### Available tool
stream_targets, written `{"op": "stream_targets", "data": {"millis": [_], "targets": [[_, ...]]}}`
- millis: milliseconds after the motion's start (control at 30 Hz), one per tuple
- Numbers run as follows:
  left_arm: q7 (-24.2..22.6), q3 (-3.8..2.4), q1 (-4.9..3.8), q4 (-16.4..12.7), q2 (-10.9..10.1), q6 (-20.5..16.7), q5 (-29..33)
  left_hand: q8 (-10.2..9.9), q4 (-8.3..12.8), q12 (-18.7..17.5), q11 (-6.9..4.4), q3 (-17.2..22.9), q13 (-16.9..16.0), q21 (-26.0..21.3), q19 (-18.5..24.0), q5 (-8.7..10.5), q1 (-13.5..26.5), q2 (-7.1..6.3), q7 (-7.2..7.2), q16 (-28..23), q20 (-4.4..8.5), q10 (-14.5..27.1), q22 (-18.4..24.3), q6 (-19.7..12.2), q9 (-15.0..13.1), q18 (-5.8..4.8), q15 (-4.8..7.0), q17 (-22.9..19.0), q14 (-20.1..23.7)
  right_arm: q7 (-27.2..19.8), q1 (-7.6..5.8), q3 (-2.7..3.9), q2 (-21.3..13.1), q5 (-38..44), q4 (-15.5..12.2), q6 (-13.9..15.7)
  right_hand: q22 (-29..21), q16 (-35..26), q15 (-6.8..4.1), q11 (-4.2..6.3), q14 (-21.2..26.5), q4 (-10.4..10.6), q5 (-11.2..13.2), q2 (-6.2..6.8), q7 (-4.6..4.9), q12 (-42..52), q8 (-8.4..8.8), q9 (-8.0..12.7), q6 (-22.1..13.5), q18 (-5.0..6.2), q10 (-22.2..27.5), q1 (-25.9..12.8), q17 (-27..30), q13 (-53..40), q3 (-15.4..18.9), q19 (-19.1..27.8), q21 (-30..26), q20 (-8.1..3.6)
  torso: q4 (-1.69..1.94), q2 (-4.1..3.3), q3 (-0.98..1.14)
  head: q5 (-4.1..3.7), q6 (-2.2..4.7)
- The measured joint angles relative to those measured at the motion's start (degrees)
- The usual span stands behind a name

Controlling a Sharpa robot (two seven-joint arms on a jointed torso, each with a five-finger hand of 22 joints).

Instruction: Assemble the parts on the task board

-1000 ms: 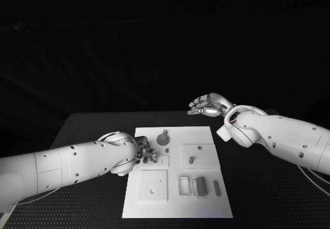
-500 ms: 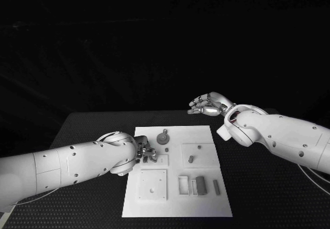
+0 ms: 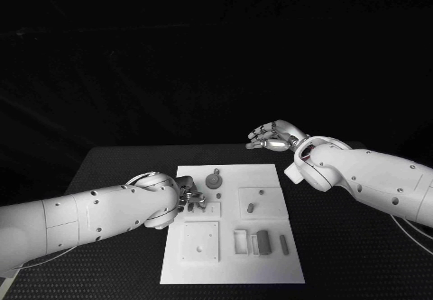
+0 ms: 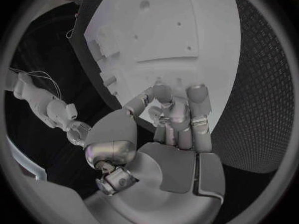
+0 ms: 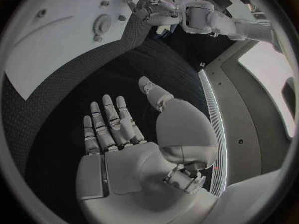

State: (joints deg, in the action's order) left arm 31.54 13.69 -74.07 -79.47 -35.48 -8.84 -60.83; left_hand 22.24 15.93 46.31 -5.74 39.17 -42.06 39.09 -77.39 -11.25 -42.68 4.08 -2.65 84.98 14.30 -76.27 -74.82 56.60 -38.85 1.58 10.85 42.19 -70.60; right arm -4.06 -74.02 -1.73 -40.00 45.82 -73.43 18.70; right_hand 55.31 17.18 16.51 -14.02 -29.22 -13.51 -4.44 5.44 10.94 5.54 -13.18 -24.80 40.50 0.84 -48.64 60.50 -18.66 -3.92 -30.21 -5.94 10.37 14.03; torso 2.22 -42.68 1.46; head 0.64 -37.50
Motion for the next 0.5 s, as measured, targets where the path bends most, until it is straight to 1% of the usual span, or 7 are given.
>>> {"op": "stream_targets", "data": {"millis": [367,500], "targets": [[0.0,0.0,0.04,0.02,-0.14,0.15,-0.04,-0.01,0.02,0.0,0.0,-0.03,0.0,0.0,0.0,0.22,-0.08,-0.07,0.01,-0.01,0.0,0.0,0.01,0.01,-0.04,0.09,0.21,-0.06,-0.21,0.03,0.0,0.0,0.2,0.01,0.13,-0.01,0.04,0.0,0.1,0.0,0.11,0.0,0.0,0.0,0.0,0.0,0.0,0.05,0.0,0.0,0.0,0.0,0.0,0.0,0.0,0.0,0.0,0.0,-0.01,0.02,0.01,-0.01,-0.04],[-0.06,-0.01,0.3,0.11,-0.2,0.22,-0.03,-0.12,0.07,0.0,0.0,-0.09,0.0,0.0,-0.2,0.23,-0.08,-0.08,0.01,0.0,-0.21,0.0,0.01,0.01,-0.03,0.14,0.21,-0.06,-0.21,0.03,0.0,0.0,0.29,0.03,0.15,-0.02,0.07,0.0,0.1,0.0,0.1,0.0,0.0,0.0,0.0,0.0,0.0,0.05,0.0,0.0,0.0,0.0,0.0,0.0,0.0,0.0,0.0,0.0,-0.04,0.02,0.01,-0.05,-0.14]]}}
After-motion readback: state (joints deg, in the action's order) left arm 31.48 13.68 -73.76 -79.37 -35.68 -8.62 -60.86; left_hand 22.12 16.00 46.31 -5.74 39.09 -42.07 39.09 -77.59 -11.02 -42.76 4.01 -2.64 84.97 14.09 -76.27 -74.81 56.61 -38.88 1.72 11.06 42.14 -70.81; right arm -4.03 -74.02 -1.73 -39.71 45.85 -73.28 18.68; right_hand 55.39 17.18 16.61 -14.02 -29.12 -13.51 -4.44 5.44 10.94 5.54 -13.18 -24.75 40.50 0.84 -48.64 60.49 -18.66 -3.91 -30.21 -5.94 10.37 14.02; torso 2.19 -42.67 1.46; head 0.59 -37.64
